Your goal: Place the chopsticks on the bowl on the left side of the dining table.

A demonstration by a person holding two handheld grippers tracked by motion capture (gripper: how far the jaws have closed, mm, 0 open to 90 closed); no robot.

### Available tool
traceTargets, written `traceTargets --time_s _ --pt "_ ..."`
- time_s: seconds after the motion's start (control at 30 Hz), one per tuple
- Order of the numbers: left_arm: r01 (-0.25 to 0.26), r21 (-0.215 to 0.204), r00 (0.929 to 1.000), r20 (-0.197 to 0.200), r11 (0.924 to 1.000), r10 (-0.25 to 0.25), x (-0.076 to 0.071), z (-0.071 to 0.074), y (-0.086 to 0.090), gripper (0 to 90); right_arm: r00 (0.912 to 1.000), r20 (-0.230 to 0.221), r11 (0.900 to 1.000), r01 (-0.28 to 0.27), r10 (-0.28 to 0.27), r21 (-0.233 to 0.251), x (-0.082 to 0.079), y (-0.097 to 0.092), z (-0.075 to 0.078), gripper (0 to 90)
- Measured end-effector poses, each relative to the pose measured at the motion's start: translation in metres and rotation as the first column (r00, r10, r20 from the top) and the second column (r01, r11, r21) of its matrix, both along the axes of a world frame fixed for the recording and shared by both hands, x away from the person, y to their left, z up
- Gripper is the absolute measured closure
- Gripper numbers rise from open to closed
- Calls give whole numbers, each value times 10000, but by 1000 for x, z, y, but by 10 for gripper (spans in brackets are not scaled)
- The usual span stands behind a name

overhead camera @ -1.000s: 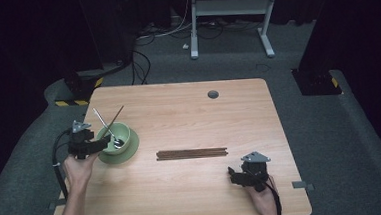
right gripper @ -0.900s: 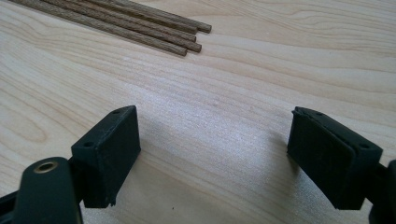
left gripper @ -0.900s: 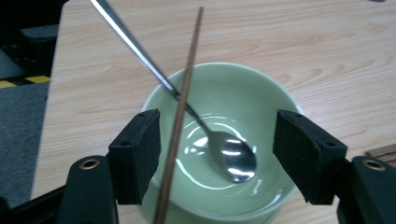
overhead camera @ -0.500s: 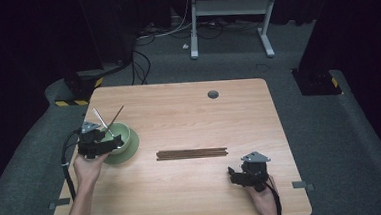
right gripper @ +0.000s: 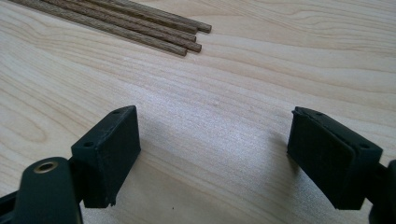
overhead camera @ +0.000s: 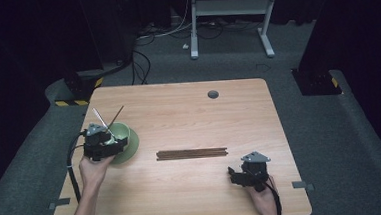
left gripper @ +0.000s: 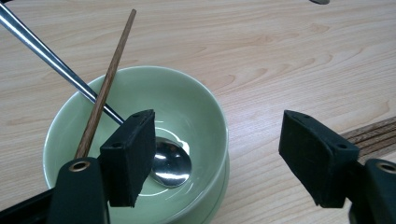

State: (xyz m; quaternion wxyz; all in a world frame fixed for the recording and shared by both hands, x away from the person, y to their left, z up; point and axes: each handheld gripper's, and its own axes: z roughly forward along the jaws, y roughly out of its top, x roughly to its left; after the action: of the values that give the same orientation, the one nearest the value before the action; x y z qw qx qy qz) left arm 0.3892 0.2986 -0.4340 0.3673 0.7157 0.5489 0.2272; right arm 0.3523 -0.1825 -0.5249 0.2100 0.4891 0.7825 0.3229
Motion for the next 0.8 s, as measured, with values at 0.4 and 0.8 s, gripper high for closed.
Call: traceTargets --time_s 0.4,0.8 --pt "229 -347 9992 340 9991 -218 -5 2 -9 244 10000 11 10000 5 -5 0 0 0 0 166" --pt "330 -1365 9968 766 9901 -227 -8 -1 -22 240 10000 12 10000 2 -2 0 0 0 0 166"
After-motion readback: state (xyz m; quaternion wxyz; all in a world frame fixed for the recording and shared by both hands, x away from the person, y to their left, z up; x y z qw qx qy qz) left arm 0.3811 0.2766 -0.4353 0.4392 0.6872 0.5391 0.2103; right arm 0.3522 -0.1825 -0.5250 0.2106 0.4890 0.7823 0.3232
